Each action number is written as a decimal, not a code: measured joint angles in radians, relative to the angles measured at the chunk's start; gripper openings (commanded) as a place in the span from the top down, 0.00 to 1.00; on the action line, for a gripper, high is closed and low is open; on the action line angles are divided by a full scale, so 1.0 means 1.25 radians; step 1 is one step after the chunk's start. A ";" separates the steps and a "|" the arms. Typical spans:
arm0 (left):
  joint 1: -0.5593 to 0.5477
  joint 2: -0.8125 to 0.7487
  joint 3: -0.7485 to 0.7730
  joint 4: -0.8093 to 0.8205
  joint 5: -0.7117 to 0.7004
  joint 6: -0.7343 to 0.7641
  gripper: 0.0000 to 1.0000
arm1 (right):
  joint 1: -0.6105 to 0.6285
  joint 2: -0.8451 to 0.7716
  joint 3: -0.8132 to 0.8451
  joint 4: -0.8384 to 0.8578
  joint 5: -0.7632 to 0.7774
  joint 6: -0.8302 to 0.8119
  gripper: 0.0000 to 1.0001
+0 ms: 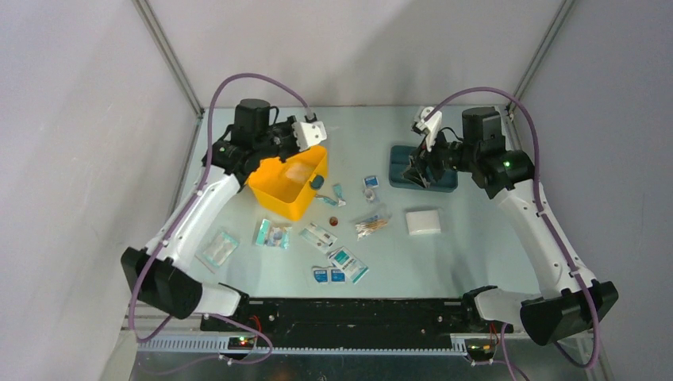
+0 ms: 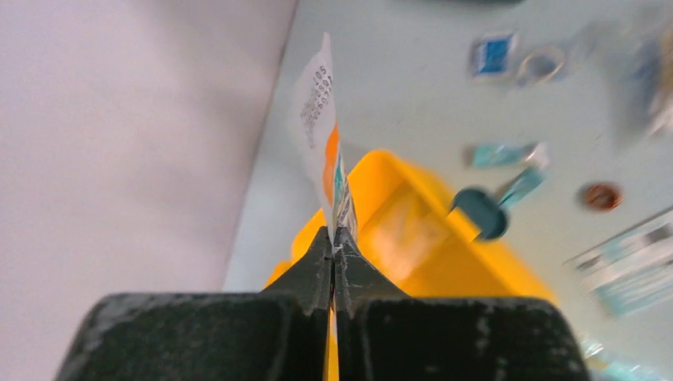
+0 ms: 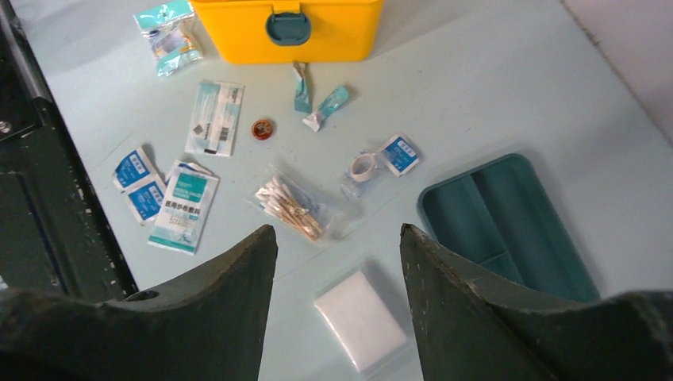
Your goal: Organize the medicine kit
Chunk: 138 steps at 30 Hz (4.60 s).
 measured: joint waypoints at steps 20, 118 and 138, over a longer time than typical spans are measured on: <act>0.002 0.082 -0.192 0.046 -0.299 0.537 1.00 | -0.007 0.000 -0.043 0.021 -0.026 0.036 0.37; 0.291 -0.257 -0.365 0.149 0.196 -0.844 0.12 | 0.318 0.441 -0.158 0.105 0.335 -0.380 0.48; 0.290 -0.299 -0.406 0.182 0.193 -0.848 0.13 | 0.320 0.472 -0.158 0.088 0.342 -0.403 0.82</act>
